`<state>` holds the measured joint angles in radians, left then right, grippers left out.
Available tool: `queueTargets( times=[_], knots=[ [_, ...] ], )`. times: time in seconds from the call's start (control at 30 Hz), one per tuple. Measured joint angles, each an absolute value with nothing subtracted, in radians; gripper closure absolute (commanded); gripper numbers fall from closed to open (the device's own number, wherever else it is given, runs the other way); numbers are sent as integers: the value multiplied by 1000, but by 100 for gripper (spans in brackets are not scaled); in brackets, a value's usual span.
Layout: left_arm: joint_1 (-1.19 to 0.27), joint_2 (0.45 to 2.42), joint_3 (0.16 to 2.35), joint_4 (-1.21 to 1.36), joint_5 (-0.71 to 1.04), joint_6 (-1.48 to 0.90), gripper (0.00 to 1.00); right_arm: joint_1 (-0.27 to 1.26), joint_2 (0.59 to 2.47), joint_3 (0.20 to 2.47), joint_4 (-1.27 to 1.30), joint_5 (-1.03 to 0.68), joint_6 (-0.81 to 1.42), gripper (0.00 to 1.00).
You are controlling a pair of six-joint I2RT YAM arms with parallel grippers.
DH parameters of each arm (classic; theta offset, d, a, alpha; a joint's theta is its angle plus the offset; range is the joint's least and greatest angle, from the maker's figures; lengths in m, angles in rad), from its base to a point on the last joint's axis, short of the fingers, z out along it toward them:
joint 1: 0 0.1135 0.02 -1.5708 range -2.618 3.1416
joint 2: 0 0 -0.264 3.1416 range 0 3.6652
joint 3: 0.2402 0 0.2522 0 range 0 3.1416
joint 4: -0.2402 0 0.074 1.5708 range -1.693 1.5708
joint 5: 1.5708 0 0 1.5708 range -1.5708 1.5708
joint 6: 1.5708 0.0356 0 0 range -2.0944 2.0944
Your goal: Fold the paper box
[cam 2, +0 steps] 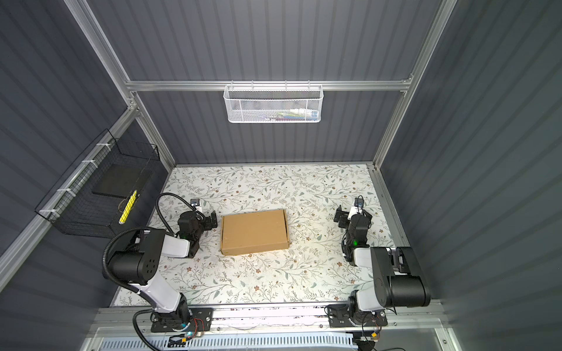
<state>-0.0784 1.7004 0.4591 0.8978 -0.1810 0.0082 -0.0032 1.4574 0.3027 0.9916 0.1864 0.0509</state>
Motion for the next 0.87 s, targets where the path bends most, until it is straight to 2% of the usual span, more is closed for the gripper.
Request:
queueTargets(
  times=[0.87],
  knots=[
    [-78,1700,459,898,-181,8,0,-7,1458,303,1002,179,51,1]
  ],
)
